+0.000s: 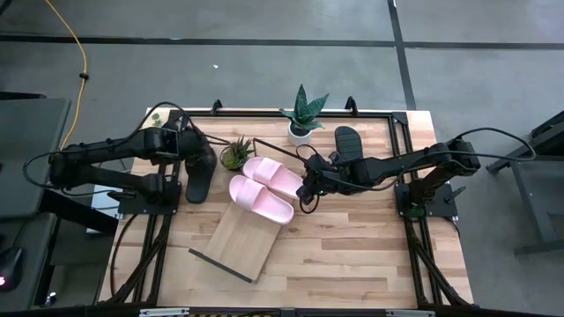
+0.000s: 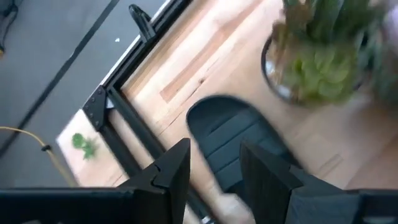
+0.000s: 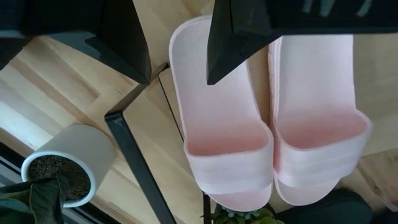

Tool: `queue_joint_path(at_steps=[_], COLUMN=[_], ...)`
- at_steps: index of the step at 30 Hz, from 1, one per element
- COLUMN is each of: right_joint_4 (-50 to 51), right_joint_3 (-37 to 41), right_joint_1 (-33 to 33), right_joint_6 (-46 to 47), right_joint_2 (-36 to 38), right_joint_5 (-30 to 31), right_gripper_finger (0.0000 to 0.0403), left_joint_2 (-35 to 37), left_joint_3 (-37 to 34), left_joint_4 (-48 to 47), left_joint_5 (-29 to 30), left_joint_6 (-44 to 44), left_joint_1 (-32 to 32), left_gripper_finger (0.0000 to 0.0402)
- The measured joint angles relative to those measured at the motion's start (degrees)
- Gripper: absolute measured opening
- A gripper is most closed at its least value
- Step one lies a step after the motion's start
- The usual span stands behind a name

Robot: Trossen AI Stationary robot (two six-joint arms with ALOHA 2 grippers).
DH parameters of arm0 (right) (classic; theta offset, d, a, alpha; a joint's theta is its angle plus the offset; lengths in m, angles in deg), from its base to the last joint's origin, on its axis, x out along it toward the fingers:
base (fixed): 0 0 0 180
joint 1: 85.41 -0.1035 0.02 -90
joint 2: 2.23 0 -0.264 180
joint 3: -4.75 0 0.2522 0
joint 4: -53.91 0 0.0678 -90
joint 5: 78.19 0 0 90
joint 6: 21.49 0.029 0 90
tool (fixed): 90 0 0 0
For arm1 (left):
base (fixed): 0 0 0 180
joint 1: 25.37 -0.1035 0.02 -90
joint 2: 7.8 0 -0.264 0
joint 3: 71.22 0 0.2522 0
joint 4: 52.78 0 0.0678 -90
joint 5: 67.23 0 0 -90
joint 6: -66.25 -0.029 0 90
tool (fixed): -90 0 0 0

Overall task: Pick and place slides into the shelf
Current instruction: Put the left black slide on the shelf

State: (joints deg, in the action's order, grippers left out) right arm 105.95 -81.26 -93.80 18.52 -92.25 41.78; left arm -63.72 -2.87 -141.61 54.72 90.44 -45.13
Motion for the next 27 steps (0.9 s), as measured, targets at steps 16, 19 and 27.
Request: queue_joint_path(at_steps=[16,19,27], right_joint_4=[-0.1,-0.2,-0.3], right_joint_3=[0.0,0.0,0.0], right_joint_1=[0.0,0.0,0.0], right_joint_6=[0.2,0.9,1.1], right_joint_2=[0.0,0.0,0.0], right_joint_5=[0.0,-0.1,-0.1], right_gripper_finger=[0.0146,0.0146,0.0146], left_joint_2=[-3.8,-4.3,-4.3], left_joint_3=[-2.7,-4.0,-6.2], left_joint_4=[-1.0,-1.3,1.7], left_joint_5=[1.5,7.3,12.8], left_joint_6=[-12.0,-12.4,-10.5], left_joint_1=[7.3,10.3,14.0], left_gripper_finger=[0.0126,0.0126,0.0126])
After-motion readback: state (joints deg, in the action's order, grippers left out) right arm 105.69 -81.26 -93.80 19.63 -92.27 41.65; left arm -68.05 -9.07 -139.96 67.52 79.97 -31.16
